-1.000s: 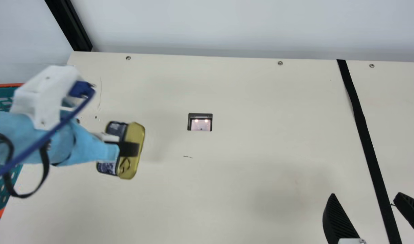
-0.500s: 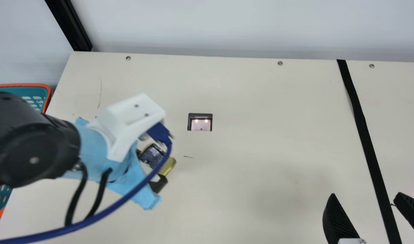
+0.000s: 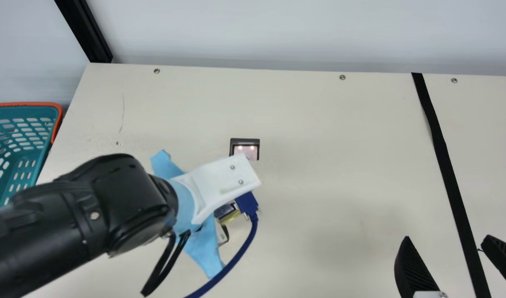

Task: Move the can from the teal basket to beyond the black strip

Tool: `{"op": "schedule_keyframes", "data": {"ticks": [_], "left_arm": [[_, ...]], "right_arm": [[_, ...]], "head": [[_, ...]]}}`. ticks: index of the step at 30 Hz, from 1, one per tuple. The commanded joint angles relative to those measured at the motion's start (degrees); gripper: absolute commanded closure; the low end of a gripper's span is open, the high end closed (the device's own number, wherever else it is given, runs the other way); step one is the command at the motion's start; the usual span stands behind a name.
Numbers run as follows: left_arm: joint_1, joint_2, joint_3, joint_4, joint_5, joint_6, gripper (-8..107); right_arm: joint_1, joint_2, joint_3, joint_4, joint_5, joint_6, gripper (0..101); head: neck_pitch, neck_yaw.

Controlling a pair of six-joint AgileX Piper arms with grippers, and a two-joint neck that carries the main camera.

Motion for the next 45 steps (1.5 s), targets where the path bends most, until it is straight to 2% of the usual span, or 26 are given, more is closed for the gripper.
{"op": "schedule_keyframes", "data": {"ticks": [1,11,24,25,26,36,45], "left_arm": [[-0.3,0.2,0.0,-0.4,-0.1,2.7,89],[-0.9,0.1,-1.7,0.6,5.2,11.4,89],[-1.6,0.5,0.5,4.8,2.5,13.7,89],[-1.7,0.6,0.7,5.0,2.2,13.5,55],[-1.7,0.7,0.8,5.1,1.9,13.2,9],[-1.5,0.6,1.1,4.2,1.0,10.8,9],[5.5,-6.0,-4.1,-13.5,8.1,6.5,9]], "right_arm": [[0.0,0.0,0.0,0.0,0.0,0.0,0],[0.0,0.0,0.0,0.0,0.0,0.0,0],[0.0,0.0,0.0,0.0,0.0,0.0,0],[0.0,0.0,0.0,0.0,0.0,0.0,0],[0.0,0.0,0.0,0.0,0.0,0.0,0],[0.0,0.0,0.0,0.0,0.0,0.0,0],[0.0,0.0,0.0,0.0,0.0,0.0,0]], "head": [[-0.2,-0.1],[-0.2,-0.1],[-0.2,-0.1],[-0.2,-0.1],[-0.2,-0.1],[-0.2,-0.1],[-0.2,-0.1]]}}
